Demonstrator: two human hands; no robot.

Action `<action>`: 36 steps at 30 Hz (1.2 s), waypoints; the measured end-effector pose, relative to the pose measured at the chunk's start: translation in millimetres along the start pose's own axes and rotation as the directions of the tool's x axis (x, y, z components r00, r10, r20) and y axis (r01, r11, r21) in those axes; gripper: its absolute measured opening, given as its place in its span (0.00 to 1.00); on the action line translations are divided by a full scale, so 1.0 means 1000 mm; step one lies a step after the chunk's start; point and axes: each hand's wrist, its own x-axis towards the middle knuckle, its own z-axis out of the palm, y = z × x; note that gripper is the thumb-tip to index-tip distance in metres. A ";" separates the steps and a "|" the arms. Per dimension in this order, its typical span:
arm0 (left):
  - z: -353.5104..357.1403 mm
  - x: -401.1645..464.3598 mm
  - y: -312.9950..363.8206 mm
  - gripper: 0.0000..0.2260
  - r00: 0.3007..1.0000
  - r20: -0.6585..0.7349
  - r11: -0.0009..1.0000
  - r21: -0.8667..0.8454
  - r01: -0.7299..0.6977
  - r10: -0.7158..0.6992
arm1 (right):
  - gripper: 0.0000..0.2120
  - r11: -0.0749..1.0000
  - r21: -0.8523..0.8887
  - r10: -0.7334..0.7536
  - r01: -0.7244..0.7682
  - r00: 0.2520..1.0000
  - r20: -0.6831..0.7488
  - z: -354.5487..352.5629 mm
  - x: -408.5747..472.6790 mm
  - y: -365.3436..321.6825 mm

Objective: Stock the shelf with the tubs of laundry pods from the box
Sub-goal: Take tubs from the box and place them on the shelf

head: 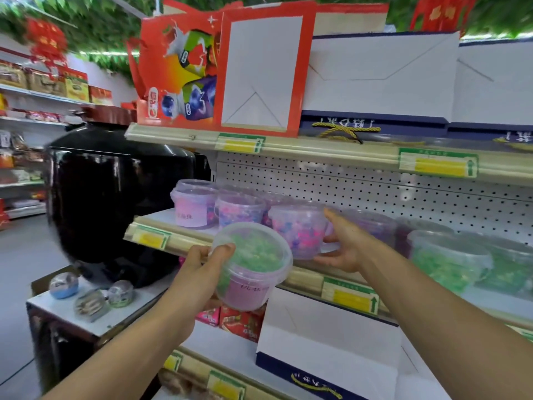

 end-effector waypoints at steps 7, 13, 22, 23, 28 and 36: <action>-0.008 0.010 -0.009 0.13 0.999 -0.003 0.999 0.026 0.039 -0.039 | 0.35 0.627 -0.694 -0.484 0.354 0.875 0.009 0.008 0.003 0.015; -0.019 0.018 -0.008 0.14 0.999 -0.015 0.999 0.025 0.035 -0.035 | 0.29 0.449 -0.816 -0.535 0.364 0.841 0.081 0.032 0.022 0.022; -0.020 0.021 -0.008 0.15 0.999 -0.015 0.998 0.061 0.034 -0.033 | 0.25 0.325 -0.900 -0.565 0.291 0.823 0.062 0.027 0.049 0.026; -0.019 0.020 -0.008 0.15 0.999 -0.015 0.998 0.063 0.031 -0.030 | 0.26 0.305 -0.906 -0.563 0.294 0.823 0.077 0.023 0.049 0.028; -0.002 0.013 -0.002 0.17 1.000 0.015 0.999 0.050 0.021 -0.021 | 0.35 0.288 -0.843 -0.676 0.454 0.720 0.157 -0.009 0.014 0.028; 0.077 -0.017 0.013 0.11 0.971 0.237 0.999 -0.016 0.030 -0.025 | 0.38 0.296 -0.615 -0.565 0.730 0.654 0.503 -0.094 -0.063 0.044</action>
